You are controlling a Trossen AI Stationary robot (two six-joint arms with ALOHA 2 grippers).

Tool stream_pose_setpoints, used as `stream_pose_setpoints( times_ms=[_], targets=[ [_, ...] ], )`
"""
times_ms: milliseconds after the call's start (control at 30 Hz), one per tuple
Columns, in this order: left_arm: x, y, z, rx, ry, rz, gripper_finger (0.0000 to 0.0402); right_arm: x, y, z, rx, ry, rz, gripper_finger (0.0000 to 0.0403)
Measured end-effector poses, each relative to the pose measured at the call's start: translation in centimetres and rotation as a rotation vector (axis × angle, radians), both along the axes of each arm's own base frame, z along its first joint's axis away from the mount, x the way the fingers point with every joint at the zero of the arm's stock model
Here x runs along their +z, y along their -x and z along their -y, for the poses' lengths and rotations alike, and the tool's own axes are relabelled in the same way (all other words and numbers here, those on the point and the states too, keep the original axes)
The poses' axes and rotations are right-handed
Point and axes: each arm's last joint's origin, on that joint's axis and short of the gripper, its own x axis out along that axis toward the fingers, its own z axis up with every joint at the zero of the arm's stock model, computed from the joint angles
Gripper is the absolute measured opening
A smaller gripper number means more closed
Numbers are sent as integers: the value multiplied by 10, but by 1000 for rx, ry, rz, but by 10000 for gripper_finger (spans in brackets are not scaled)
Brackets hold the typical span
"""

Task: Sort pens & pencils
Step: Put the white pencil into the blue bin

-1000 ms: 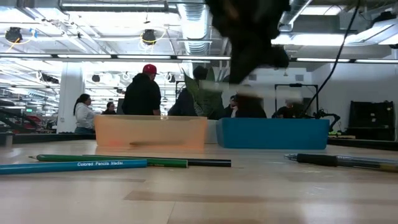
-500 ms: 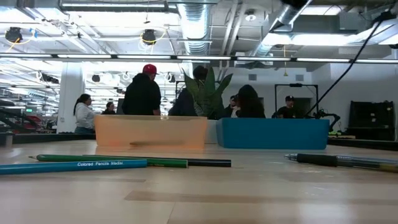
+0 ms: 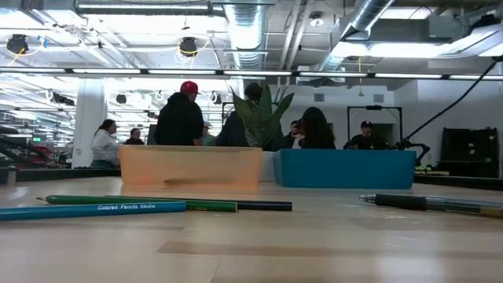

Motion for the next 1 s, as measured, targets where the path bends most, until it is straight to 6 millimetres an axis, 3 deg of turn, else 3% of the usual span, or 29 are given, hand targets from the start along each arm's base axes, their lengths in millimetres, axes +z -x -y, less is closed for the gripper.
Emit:
stream_pose_setpoints(
  times_ms=[167, 567, 800, 1000],
  targets=[
    [0, 0, 0, -3, -7, -5, 167, 8, 16, 3, -34, 42, 51, 1],
    [0, 0, 0, -3, -9, -8, 167, 10, 16, 12, -85, 149, 33, 1],
    [0, 0, -1, 8, -47, 2, 167, -8, 5, 38, -189, 266, -185, 1],
    [0, -1, -3, 27, -58, 9, 167, -35, -22, 73, -163, 303, -461, 1]
  ],
)
